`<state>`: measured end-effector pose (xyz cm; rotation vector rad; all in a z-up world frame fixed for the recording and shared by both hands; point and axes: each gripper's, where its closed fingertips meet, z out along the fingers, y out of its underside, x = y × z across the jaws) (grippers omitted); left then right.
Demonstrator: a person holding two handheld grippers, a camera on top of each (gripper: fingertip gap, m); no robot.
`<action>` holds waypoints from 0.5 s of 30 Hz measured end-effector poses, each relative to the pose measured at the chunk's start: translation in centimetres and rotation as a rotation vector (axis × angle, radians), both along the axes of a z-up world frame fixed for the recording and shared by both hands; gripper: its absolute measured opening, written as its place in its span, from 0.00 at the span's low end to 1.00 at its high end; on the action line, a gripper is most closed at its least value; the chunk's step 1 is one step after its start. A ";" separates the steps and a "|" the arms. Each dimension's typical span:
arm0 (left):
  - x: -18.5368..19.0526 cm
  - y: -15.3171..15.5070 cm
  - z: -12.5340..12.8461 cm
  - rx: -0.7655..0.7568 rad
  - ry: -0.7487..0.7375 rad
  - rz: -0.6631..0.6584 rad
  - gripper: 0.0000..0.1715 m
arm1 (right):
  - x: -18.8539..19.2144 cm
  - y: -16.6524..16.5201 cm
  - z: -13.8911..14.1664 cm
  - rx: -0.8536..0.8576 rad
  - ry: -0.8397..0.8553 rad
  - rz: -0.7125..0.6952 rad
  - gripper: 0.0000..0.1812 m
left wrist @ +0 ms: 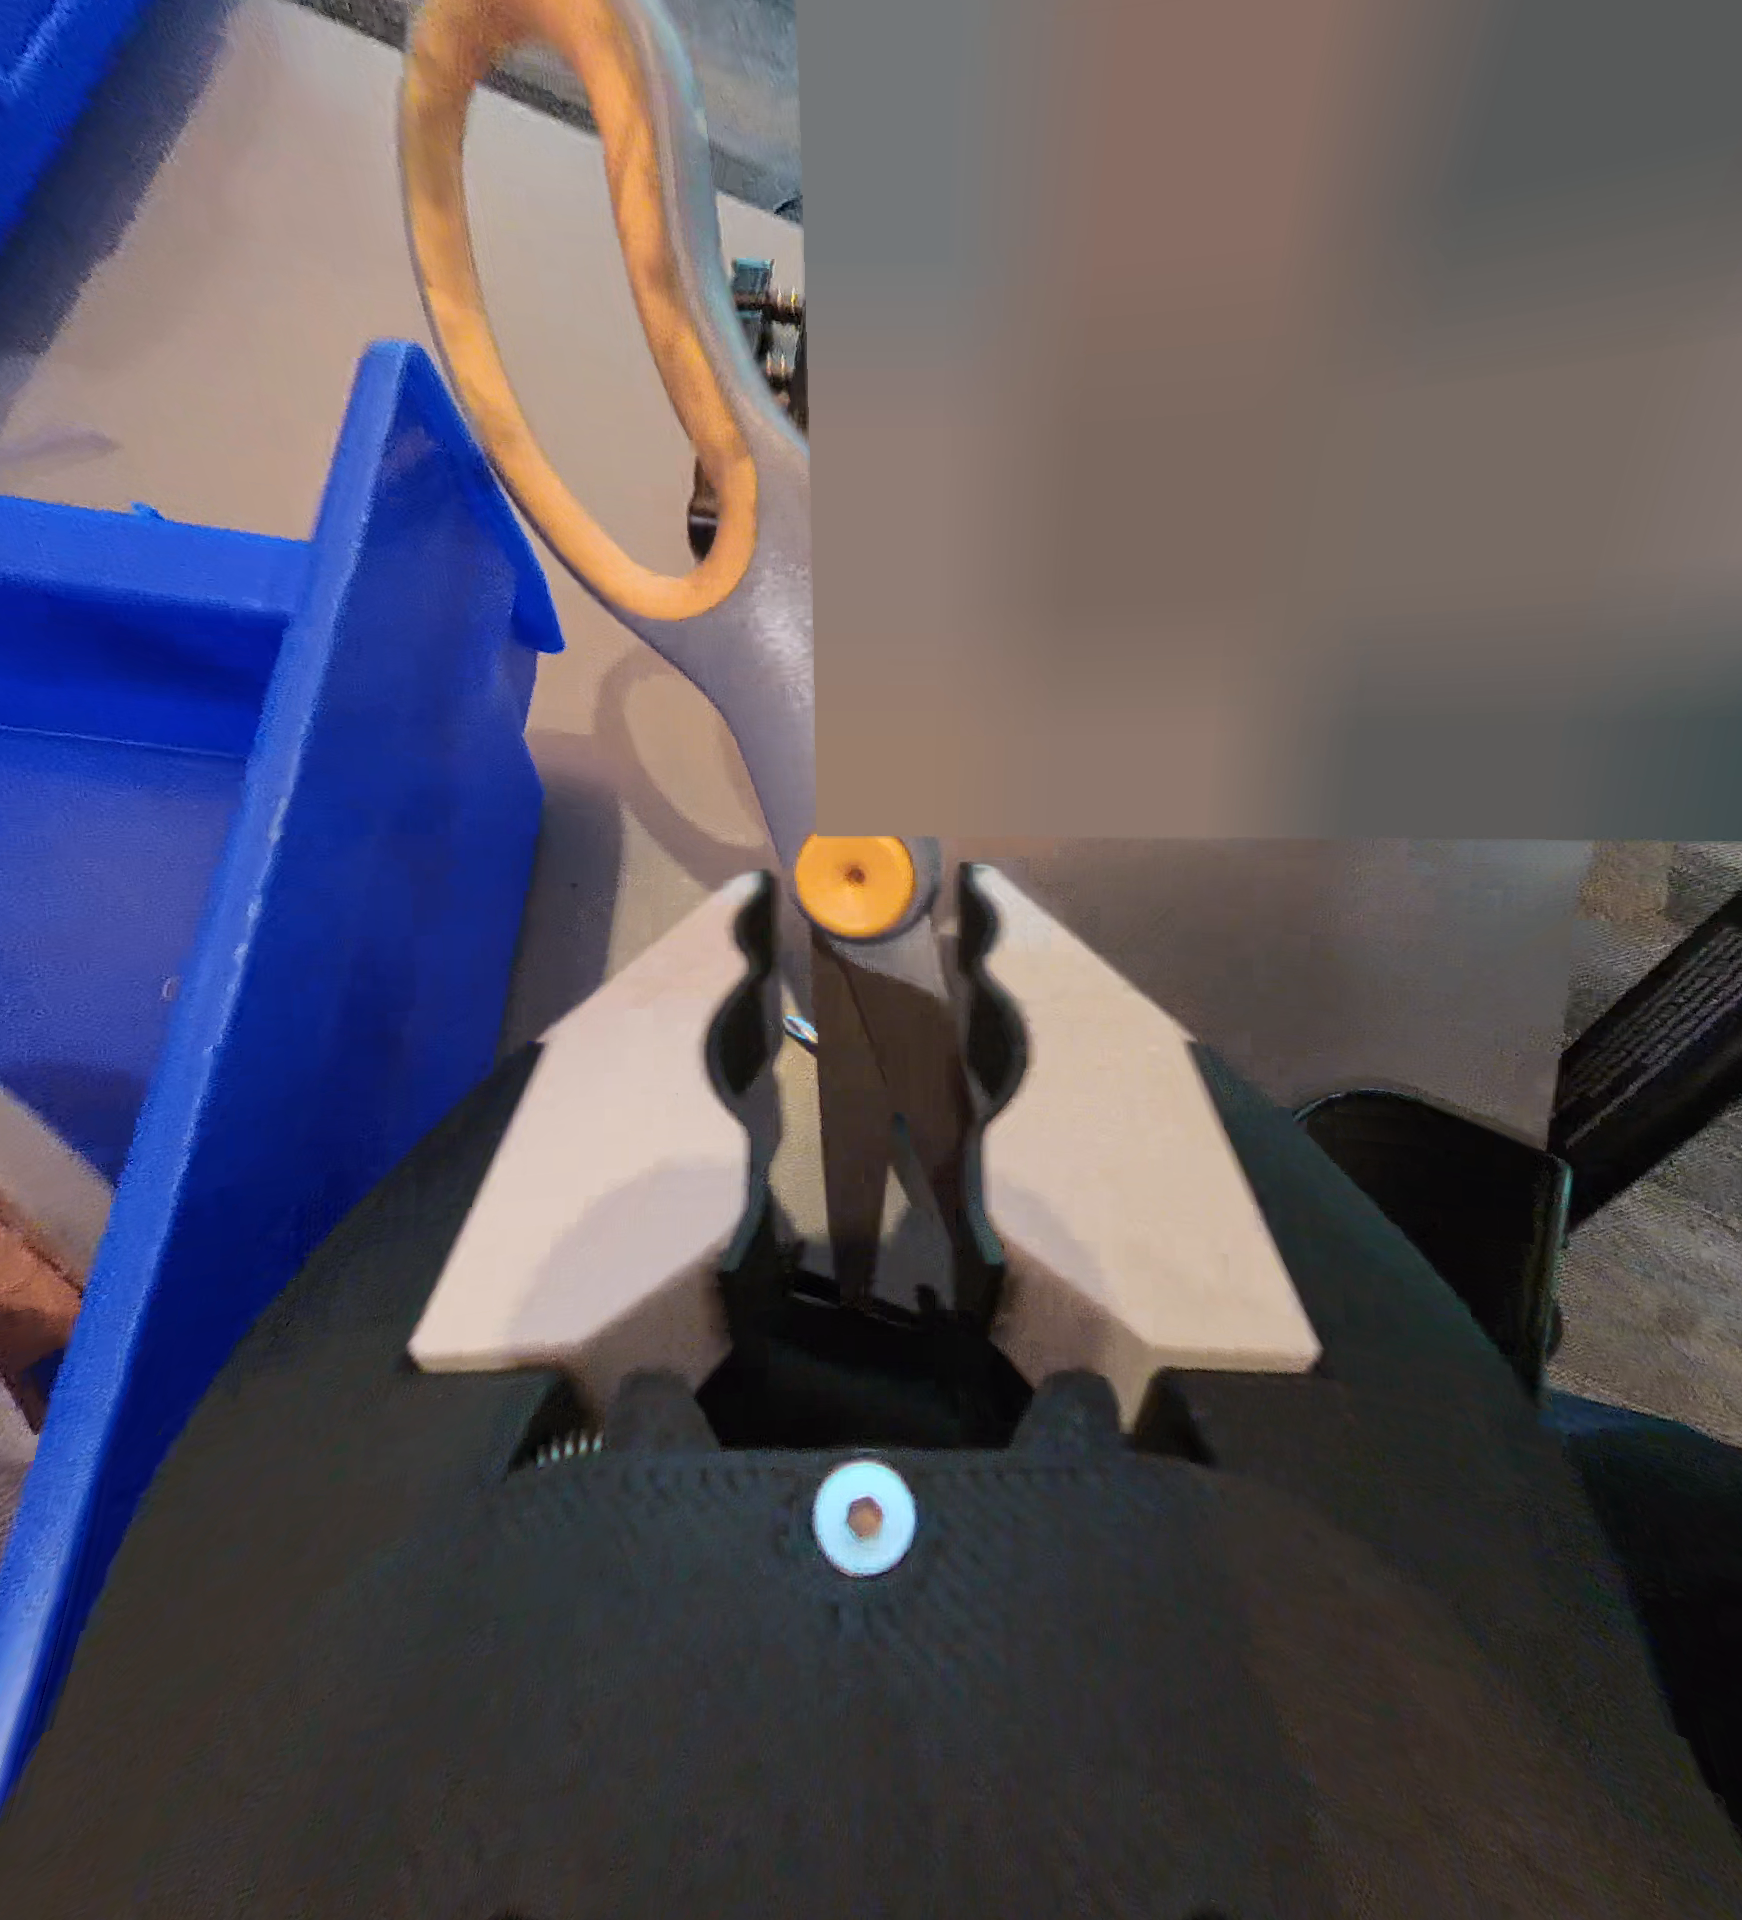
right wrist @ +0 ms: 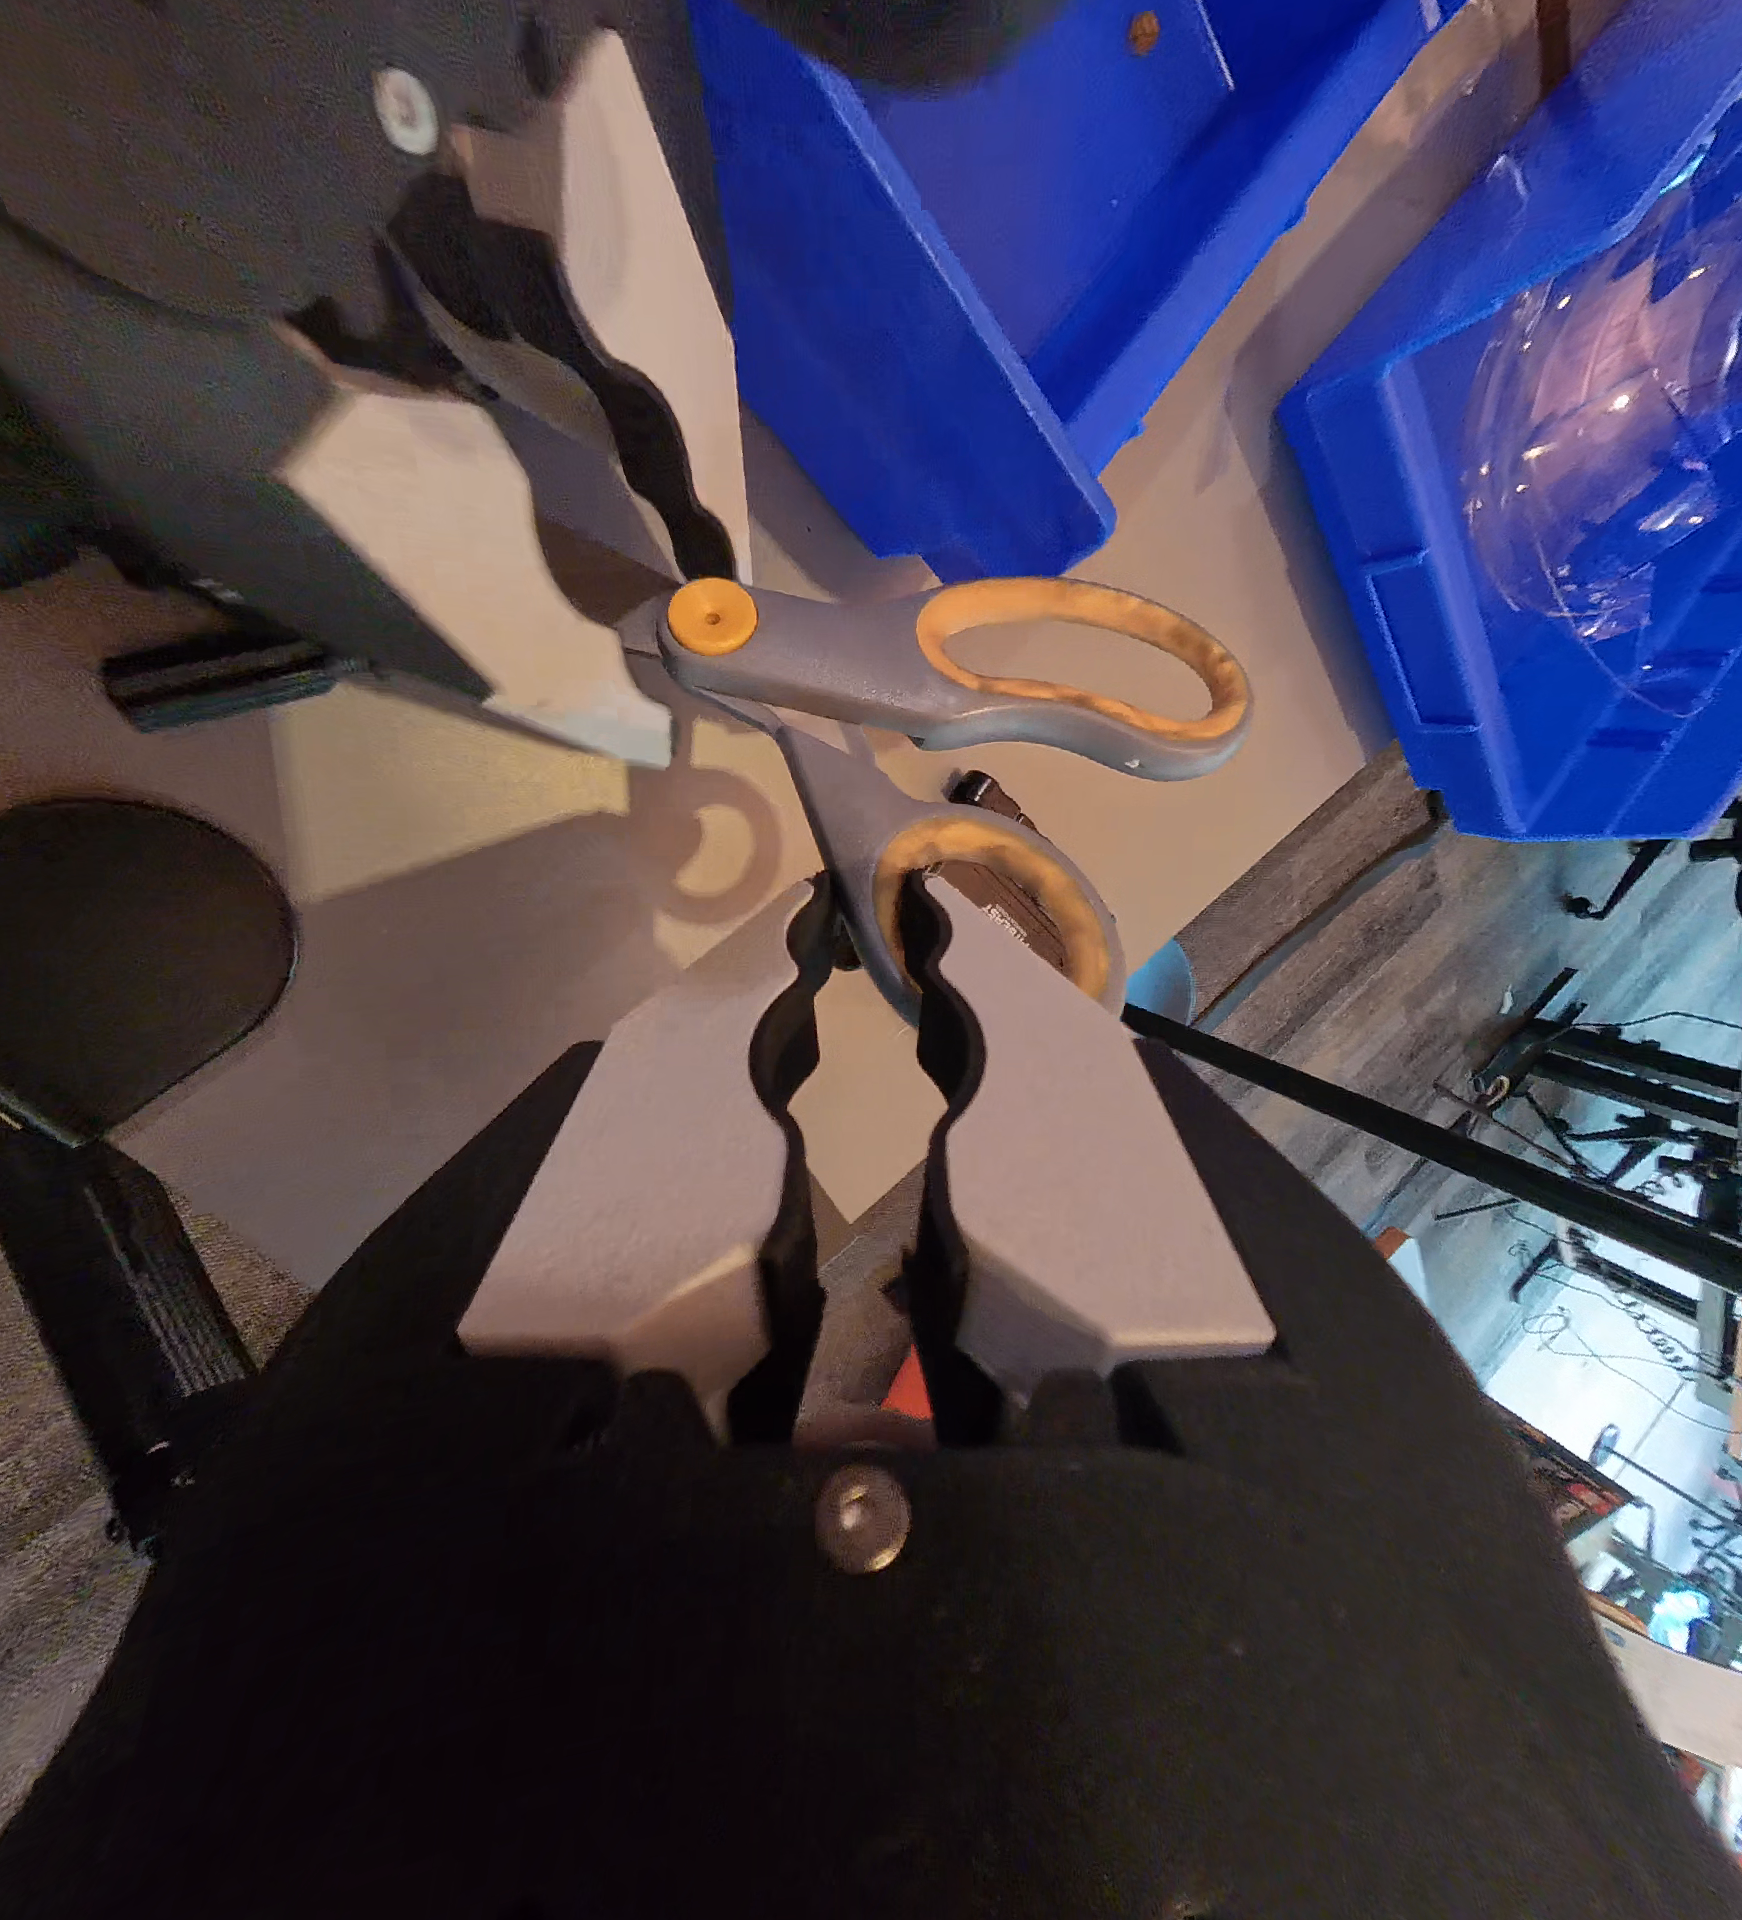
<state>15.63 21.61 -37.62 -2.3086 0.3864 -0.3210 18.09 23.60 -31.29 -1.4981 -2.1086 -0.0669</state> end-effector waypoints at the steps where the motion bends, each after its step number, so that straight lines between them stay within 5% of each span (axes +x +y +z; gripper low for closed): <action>1: 0.1 0.1 0.0 0.008 0.000 -0.003 0.12 | 0.2 -0.4 0.2 0.010 0.003 0.008 0.06; 9: -0.1 -0.1 3.9 0.161 0.075 -0.010 0.08 | 0.3 -2.0 4.3 0.021 0.135 0.049 0.06; 15: 0.0 -1.3 7.7 0.314 0.090 -0.074 0.08 | 0.7 -5.8 9.4 -0.222 0.360 0.126 0.19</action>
